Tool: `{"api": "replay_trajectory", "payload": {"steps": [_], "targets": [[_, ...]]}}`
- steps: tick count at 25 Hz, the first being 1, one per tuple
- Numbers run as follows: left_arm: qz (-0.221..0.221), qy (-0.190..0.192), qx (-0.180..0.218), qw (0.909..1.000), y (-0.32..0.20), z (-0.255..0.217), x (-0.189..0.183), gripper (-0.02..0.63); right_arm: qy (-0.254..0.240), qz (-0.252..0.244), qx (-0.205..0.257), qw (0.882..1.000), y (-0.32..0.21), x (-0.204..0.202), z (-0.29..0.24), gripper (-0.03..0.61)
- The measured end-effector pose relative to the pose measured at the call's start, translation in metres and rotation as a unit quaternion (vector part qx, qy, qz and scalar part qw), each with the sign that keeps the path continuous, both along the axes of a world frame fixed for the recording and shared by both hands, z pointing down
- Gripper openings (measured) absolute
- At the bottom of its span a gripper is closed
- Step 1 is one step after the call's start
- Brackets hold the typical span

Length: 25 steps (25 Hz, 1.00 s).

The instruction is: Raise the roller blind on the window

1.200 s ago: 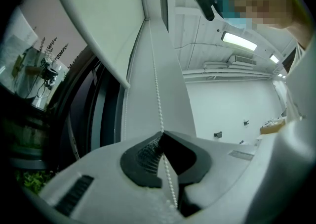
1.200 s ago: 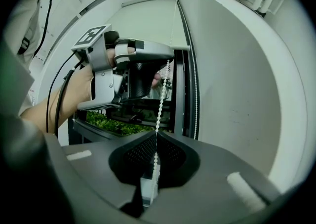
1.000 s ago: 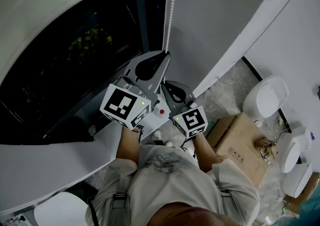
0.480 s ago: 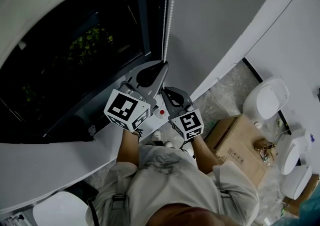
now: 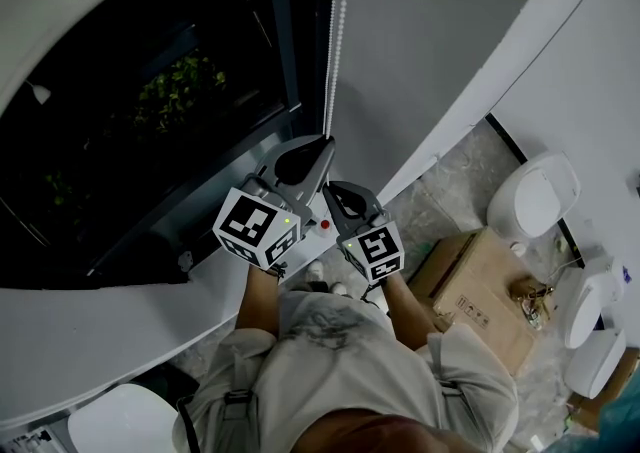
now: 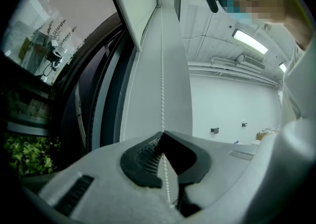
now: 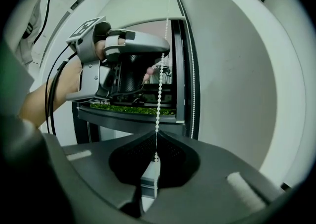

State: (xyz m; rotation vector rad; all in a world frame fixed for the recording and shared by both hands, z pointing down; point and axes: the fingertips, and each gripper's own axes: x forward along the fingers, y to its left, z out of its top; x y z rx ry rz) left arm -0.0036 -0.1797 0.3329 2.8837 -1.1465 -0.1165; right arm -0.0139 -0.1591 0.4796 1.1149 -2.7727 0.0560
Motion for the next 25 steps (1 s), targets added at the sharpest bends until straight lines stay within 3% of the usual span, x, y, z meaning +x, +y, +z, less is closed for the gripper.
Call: {"api": "replay_trajectory", "payload": {"steps": [14,21,25], "targets": [[0.005,0.003,-0.019,0.9998,0.009,0.024,0.001,0.011,0.013,-0.002,-0.021,1.0,0.003,0.002,0.024,0.012],[0.001,-0.001,-0.015,0.9999,0.008,0.023,0.0,0.011,0.033,-0.004,0.005,0.999,0.01,0.001,0.018,0.039],[0.0,-0.003,-0.014,0.9999,0.006,0.023,-0.002,0.011,0.015,0.003,0.022,1.0,0.011,0.007,-0.007,0.057]]}}
